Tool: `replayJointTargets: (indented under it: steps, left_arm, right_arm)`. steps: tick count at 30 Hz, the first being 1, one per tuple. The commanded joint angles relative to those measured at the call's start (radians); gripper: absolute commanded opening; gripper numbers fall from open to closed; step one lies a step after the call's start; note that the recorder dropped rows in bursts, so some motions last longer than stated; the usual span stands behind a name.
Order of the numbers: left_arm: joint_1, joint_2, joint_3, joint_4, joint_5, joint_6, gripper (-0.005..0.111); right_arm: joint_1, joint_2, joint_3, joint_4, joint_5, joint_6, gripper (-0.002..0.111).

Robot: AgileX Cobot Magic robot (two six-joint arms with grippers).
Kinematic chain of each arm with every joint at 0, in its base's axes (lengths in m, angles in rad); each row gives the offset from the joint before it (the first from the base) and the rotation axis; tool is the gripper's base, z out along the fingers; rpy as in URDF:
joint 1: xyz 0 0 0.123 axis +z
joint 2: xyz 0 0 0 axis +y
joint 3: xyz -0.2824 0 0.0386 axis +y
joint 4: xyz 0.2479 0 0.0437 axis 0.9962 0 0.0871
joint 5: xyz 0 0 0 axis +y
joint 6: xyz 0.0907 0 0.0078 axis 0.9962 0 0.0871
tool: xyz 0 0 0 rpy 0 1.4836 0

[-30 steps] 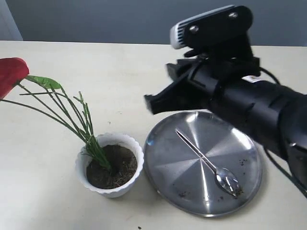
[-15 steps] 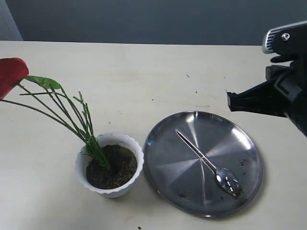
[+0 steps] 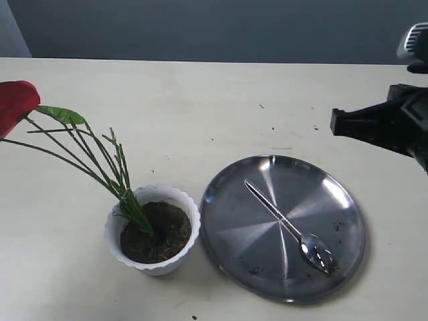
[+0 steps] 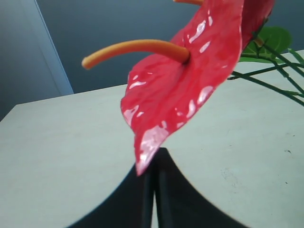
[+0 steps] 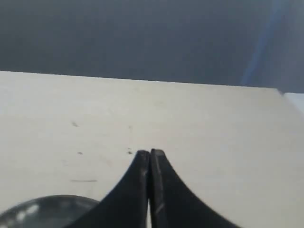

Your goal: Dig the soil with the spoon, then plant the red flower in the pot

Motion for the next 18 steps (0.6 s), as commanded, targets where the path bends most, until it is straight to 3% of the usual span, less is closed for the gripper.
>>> replayJointTargets:
  steps: [1, 5, 8, 10, 18]
  left_arm:
    - [-0.002, -0.004, 0.002, 0.003, -0.007, -0.003, 0.000]
    - [-0.002, -0.004, 0.002, 0.003, -0.007, -0.003, 0.000]
    - [-0.002, -0.004, 0.002, 0.003, -0.007, -0.003, 0.000]
    - [-0.002, -0.004, 0.002, 0.003, -0.007, -0.003, 0.000]
    - [-0.002, -0.004, 0.002, 0.003, -0.007, -0.003, 0.000]
  right_arm:
    - [-0.153, -0.096, 0.005, -0.101, 0.377, 0.134, -0.001]
    - [-0.405, -0.210, 0.005, -0.265, 0.775, 0.123, -0.001]
    - [-0.720, -0.419, 0.041, -0.309, 1.108, 0.123, -0.001]
    - [-0.860, -0.531, 0.082, -0.309, 1.219, 0.123, -0.001]
    - [-0.921, -0.701, 0.269, -0.355, 1.224, 0.123, -0.001]
